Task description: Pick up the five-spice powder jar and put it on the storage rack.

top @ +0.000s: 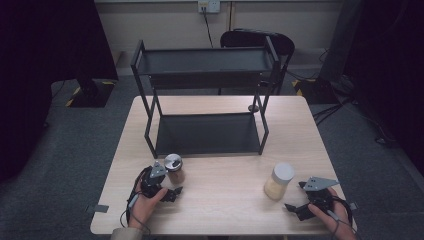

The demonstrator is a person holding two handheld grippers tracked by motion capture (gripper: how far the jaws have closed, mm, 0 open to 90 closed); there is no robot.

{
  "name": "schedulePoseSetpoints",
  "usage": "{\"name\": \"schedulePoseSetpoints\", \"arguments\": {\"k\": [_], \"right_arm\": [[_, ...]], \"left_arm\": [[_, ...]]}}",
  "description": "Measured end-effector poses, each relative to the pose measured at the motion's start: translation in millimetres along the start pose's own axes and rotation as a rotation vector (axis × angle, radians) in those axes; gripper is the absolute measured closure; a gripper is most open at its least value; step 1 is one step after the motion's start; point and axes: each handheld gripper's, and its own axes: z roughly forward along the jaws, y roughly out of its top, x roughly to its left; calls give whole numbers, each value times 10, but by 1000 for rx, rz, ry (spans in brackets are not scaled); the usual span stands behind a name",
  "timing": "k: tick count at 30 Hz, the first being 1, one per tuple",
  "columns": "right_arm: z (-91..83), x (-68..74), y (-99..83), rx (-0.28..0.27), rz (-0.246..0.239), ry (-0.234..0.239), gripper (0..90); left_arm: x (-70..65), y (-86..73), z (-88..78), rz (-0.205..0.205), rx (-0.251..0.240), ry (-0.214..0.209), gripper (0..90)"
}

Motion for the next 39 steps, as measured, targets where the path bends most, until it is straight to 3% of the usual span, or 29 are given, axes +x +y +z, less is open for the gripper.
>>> {"name": "schedulePoseSetpoints", "arguments": {"k": [11, 17, 27, 39], "right_arm": [[1, 1, -2, -1, 0, -1, 0], [1, 1, -3, -2, 0, -1, 0], [2, 1, -3, -2, 0, -1, 0], [2, 1, -3, -2, 0, -1, 0]], "left_arm": [[29, -24, -45, -27, -73, -30, 18], [39, 16, -60, -62, -84, -34, 18], [24, 83, -19, -81, -97, -41, 25], [63, 122, 79, -86, -103, -25, 207]]}}
